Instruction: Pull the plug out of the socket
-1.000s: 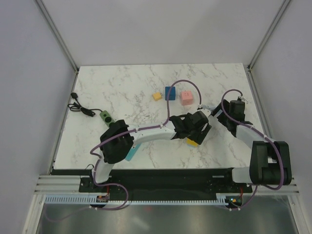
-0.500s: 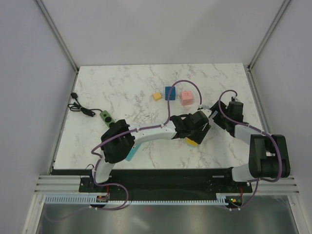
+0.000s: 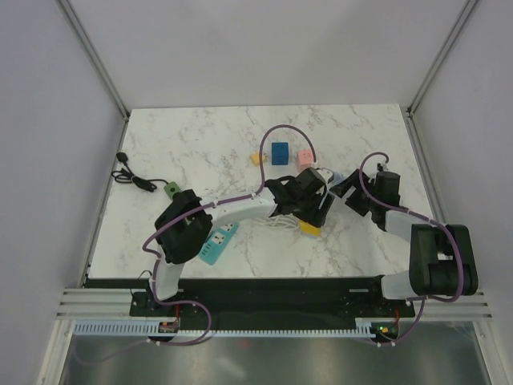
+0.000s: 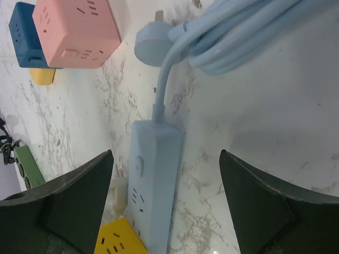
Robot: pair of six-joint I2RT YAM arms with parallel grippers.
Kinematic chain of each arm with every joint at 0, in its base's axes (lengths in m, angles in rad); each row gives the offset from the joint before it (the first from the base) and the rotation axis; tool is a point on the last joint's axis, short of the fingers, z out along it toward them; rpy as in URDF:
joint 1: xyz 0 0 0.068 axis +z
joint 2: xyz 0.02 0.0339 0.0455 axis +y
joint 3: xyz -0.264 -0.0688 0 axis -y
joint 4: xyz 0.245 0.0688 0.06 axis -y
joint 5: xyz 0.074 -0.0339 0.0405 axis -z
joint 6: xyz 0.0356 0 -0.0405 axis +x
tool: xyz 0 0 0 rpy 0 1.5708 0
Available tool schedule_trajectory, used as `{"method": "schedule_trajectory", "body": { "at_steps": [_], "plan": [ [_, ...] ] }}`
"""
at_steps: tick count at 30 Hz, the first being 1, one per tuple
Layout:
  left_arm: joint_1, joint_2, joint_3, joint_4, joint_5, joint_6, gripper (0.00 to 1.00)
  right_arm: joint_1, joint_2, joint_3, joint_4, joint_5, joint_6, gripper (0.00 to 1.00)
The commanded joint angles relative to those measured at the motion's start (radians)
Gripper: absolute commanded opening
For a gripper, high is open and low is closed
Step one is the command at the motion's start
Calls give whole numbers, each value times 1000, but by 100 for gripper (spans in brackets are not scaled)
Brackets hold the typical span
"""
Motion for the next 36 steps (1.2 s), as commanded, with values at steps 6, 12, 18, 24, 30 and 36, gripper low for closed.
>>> {"method": "schedule_trajectory", "body": {
  "at_steps": [6, 12, 18, 24, 30, 36],
  "plan": [
    [65, -97, -46, 96, 114, 2, 2, 0, -33, -92, 134, -91, 49, 89],
    [79, -108, -51, 138, 171, -19, 2, 0, -4, -147, 262, -145, 113, 88],
    [91, -109, -45, 165, 226, -47, 2, 2, 28, -173, 348, -181, 152, 85],
    [93, -111, -37, 176, 240, -64, 2, 13, 23, -211, 378, -183, 193, 81],
    [102, -118, -26, 185, 260, -96, 2, 39, 28, -245, 441, -174, 267, 79],
    [100, -98, -58, 251, 346, -153, 2, 108, 72, -296, 573, -128, 293, 77]
  ]
}}
